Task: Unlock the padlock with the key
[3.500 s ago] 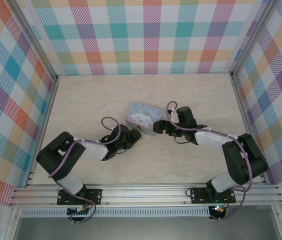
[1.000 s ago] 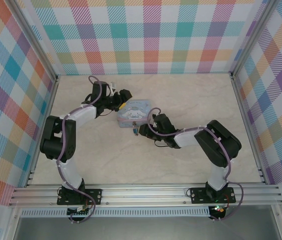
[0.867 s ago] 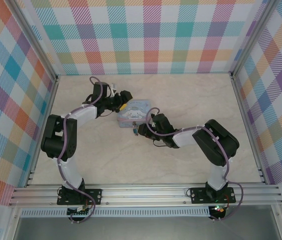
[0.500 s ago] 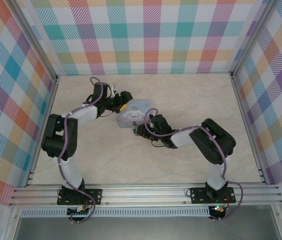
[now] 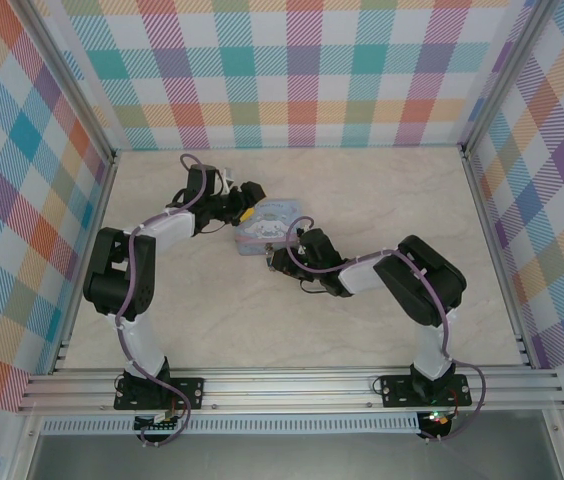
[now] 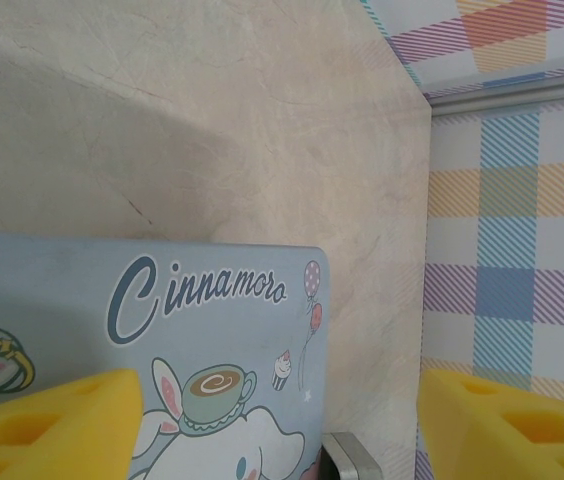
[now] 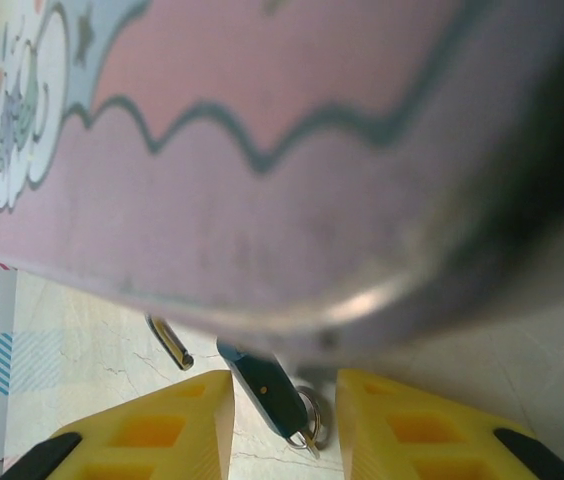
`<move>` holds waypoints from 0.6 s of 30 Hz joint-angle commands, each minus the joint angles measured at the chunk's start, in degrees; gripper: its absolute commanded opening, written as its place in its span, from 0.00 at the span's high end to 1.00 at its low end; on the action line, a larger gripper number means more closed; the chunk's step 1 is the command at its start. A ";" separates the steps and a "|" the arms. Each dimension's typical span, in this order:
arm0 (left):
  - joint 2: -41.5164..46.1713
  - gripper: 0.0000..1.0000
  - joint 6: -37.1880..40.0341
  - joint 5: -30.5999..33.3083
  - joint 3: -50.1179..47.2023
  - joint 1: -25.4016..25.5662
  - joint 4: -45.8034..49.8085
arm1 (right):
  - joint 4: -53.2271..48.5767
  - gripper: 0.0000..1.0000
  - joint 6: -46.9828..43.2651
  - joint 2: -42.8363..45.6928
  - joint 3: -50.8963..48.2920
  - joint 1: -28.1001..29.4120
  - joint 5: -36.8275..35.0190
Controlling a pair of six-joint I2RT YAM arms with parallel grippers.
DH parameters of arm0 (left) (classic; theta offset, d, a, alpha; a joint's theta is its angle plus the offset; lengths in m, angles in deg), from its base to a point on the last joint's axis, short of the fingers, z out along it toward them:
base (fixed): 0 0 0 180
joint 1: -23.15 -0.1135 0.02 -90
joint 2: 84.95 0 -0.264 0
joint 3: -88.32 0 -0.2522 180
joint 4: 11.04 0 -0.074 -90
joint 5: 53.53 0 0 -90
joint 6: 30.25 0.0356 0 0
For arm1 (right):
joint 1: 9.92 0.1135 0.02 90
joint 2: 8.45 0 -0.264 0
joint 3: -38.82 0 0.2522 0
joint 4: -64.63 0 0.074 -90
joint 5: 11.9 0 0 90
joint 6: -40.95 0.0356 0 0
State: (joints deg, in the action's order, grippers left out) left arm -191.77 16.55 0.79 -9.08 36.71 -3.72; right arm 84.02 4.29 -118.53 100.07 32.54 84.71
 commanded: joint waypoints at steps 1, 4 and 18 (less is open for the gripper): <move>-1.36 0.27 -0.42 -1.23 0.94 -0.25 -0.42 | 0.07 0.68 1.19 -2.63 0.84 1.13 1.63; -1.37 0.27 -0.33 -1.23 0.95 -0.03 -0.34 | 0.69 0.69 1.65 -3.28 1.03 1.31 1.84; -1.62 0.27 -0.40 -0.96 1.17 0.24 -0.16 | 6.65 0.73 3.79 -4.89 0.38 1.75 3.42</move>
State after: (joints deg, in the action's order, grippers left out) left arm -192.26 16.48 0.51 -8.97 36.77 -4.94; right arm 89.92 7.15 -121.61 100.81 32.93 85.32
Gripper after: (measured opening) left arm 0.728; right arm 0.269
